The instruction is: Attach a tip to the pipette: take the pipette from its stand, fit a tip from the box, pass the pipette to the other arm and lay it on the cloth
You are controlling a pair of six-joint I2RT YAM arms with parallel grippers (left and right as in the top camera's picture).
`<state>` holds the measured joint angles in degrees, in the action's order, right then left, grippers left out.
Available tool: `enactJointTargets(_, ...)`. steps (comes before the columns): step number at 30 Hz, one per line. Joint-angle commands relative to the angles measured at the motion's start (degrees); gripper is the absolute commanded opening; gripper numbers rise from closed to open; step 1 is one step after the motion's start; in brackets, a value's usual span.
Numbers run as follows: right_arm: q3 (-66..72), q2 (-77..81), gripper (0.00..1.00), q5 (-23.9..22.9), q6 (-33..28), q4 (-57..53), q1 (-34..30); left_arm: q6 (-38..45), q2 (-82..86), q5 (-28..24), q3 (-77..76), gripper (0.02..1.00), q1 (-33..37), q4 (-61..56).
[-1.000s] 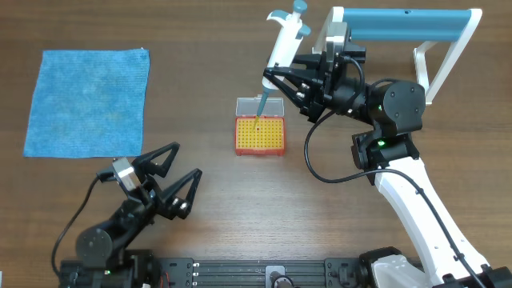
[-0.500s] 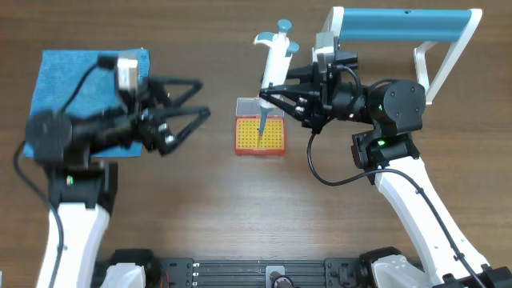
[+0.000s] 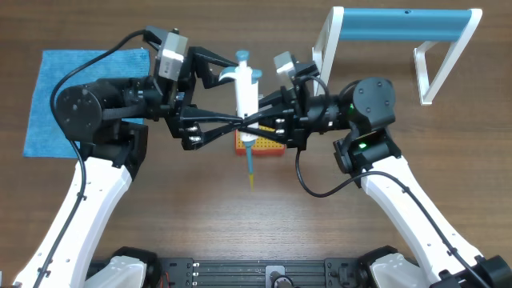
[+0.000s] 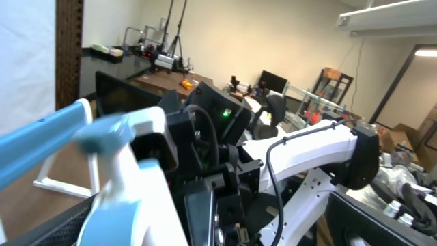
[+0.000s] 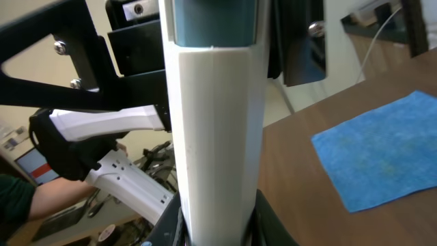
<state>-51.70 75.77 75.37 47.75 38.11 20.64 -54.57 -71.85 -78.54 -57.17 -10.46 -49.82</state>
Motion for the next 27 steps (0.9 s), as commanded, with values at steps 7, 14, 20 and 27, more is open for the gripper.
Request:
enactJointTargets(7,-0.76,1.70,0.077,-0.35,0.66,8.13,1.09,-0.52,-0.31,-0.11,-1.36,0.996,-1.20,2.73)
enactJointTargets(14,-0.76,1.70,0.077,-2.67,-2.97,8.13,1.60,-0.50,-0.31,3.34,-1.36,1.000,-1.20,2.69)
enactJointTargets(20,-0.76,1.70,0.077,-2.95,-5.57,8.15,2.49,-0.57,-0.33,4.85,-1.36,0.649,-1.20,2.71)
enactJointTargets(27,-0.76,1.70,0.077,-4.48,-9.01,8.81,3.56,-0.79,-0.31,4.83,-1.36,0.575,-1.27,2.73)
